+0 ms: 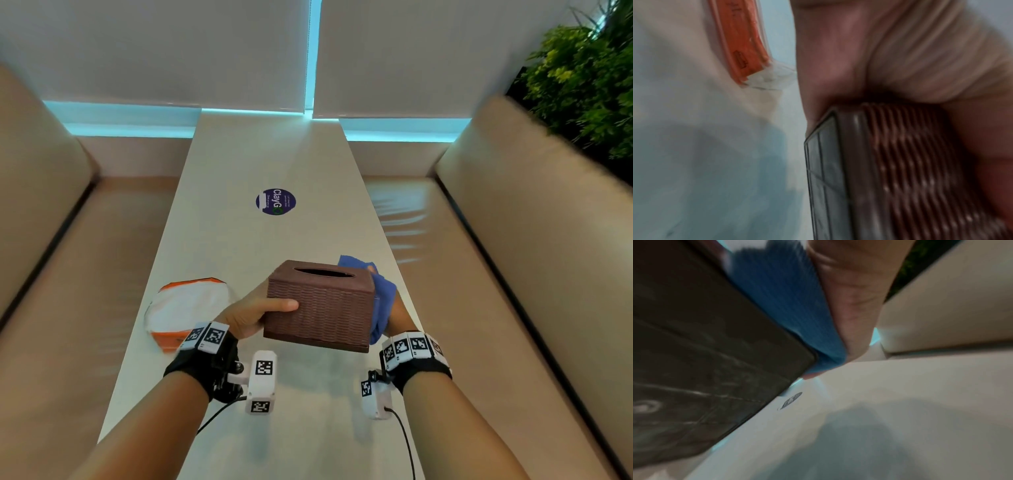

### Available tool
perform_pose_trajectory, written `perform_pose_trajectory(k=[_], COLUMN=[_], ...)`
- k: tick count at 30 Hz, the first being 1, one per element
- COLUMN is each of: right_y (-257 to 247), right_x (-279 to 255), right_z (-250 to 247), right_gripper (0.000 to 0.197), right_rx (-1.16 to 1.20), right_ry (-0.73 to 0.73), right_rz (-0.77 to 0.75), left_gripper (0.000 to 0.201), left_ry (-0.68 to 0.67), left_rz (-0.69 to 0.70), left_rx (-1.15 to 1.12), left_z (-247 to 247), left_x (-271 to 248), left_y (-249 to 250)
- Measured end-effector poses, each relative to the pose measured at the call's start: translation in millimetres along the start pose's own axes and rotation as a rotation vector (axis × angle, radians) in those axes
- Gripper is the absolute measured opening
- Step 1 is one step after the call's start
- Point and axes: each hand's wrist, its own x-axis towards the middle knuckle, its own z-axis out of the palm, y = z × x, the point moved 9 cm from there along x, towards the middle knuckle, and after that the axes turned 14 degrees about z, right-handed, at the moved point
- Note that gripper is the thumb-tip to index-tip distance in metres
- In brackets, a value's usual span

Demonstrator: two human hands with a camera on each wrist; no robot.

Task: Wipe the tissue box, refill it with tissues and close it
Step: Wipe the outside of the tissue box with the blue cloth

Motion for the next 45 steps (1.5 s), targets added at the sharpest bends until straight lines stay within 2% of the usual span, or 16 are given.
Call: perform_pose_trajectory(k=[4,6,10,13,15,17,19,21,24,27,30,33,35,40,43,45], right_y=[-39,-58,-86,-88,-68,-41,-22,-11,-4,-12,-25,-29,-32,-24,-29,-36], right_x=[-5,-13,-33,-39,-35,-22,-19,-26,-40,-20,16,34,31,-2,-33,-37], right_z=[0,-1,14,45,70,86,99,115,142,134,84,41,46,117,145,138], right_gripper=[0.030,0.040,0.046,0.035,0.053,0.060,0.058,0.056,0.053,0.049,0.049,0.047,0.048,0.057,0.051,0.051], right_rx=[-0.226,-0.384,-0.385,-0.411,-0.540,-0.782,-1.005,-1.074,-1.184,-1.221,-1.156,-1.057,-0.994,-1.225,-1.141,-1.036], right_ry=[0.128,0.207,0.115,-0.119,-0.236,-0.176,-0.059,-0.059,-0.106,0.013,0.243,0.423,0.442,0.227,-0.038,-0.034], right_rz=[-0.198,-0.303,-0.421,-0.365,-0.265,-0.228,-0.323,-0.428,-0.553,-0.526,-0.357,-0.157,-0.184,-0.473,-0.728,-0.813], left_gripper=[0.097,0.121,0.154,0.152,0.147,0.134,0.126,0.111,0.069,0.091,0.113,0.122,0.124,0.125,0.124,0.120], left_ry=[0.100,0.160,0.210,0.171,0.142,0.124,0.090,0.087,0.116,0.089,0.118,0.094,0.078,0.073,0.067,0.063], left_rz=[0.069,0.061,-0.013,0.003,0.042,0.120,0.199,0.190,0.088,0.142,0.237,0.250,0.240,0.270,0.295,0.274], left_rx=[0.158,0.334,0.579,0.734,0.821,0.846,0.900,0.867,0.838,0.842,0.862,0.869,0.881,0.927,0.889,0.862], left_z=[-18,-30,-36,-33,-30,-24,-18,-21,-28,-21,-22,-22,-23,-27,-22,-22], left_x=[4,4,5,8,9,12,13,14,9,8,7,9,11,17,22,23], left_y=[-11,-19,-27,-26,-19,-10,-4,-13,-26,-18,-10,-14,-15,-11,-7,-7])
